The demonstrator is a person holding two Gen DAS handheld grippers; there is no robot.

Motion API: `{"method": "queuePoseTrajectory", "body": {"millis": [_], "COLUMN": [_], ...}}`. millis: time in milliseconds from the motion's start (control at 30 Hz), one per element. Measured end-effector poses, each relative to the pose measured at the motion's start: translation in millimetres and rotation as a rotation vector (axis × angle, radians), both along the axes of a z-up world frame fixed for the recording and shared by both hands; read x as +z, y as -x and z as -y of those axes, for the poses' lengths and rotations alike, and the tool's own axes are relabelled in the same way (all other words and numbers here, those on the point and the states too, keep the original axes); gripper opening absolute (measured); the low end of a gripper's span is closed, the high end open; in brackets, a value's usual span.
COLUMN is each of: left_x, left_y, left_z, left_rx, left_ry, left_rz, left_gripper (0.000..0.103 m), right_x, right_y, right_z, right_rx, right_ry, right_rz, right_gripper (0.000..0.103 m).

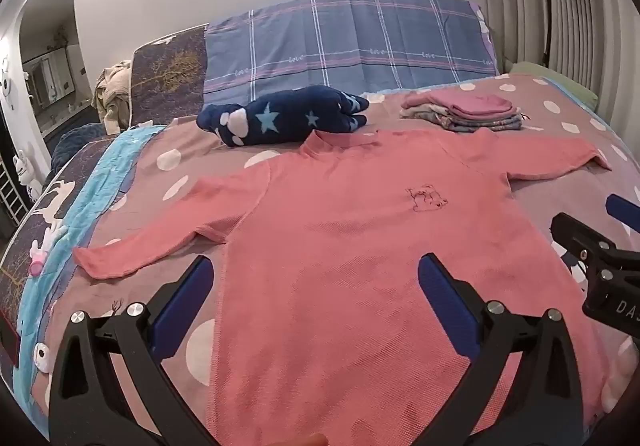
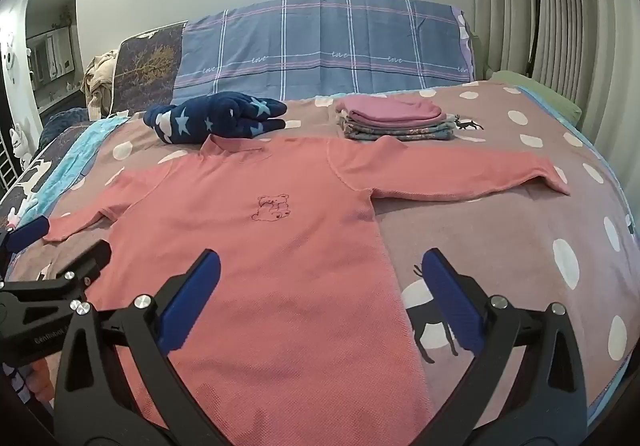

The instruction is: Fold small clothes

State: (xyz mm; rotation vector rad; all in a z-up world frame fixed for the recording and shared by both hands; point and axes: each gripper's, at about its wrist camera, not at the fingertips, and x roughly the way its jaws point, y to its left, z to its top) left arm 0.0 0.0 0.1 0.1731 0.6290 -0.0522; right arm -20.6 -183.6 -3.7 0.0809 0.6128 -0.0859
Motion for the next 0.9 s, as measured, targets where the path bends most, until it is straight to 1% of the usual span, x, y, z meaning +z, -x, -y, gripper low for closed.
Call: {"method": "queuePoseTrajectory", "body": {"millis": [67,133,300,333,433,467,600,900], "left_x": [1,1,-6,-8,-8,-9,-11,-15], "left_y": [1,-1,-3,-2,-4,-4,-4,-6], "left_z": [-1,0,4,3,2,2,1,-3], "left_rx": [0.007,-0.008,-0.019,-0.018,-0.023,-0.023,-0.016,-0.007], "left_ry": [0.005,-0.001,-0.001,0.001,0.006,0.005,0.007,0.023], "left_rz": [0.007,-0.012,-0.015,-0.014,-0.02,-0.023,-0.02,-0.015], "left_gripper": [0.102,0.102,0.102,0.102,0.102,0.102,0.102,0.102], "right_x": [0,0,0,-3,-3,-1,-3,-7], "right_y": [-1,-1,-2,-4,-1,-7,-9,-8], "right_z": [-1,-2,-5,-14,-6,-10,-10,-14], "right_rx": [0.004,0.004,0.004,0.008,0.002,0.007,0.011,0.025], "right_ry": [-0.006,-0.001,0.006,0.011,0.01,0.019,0.021,0.024], "right_rz": [-0.007,-0.004,-0.003,-0.012,-0.014,-0.021,-0.028,-0.036], "right_gripper": [0.101,0.101,0.101,0.101,0.101,0.101,0.101,0.101]}}
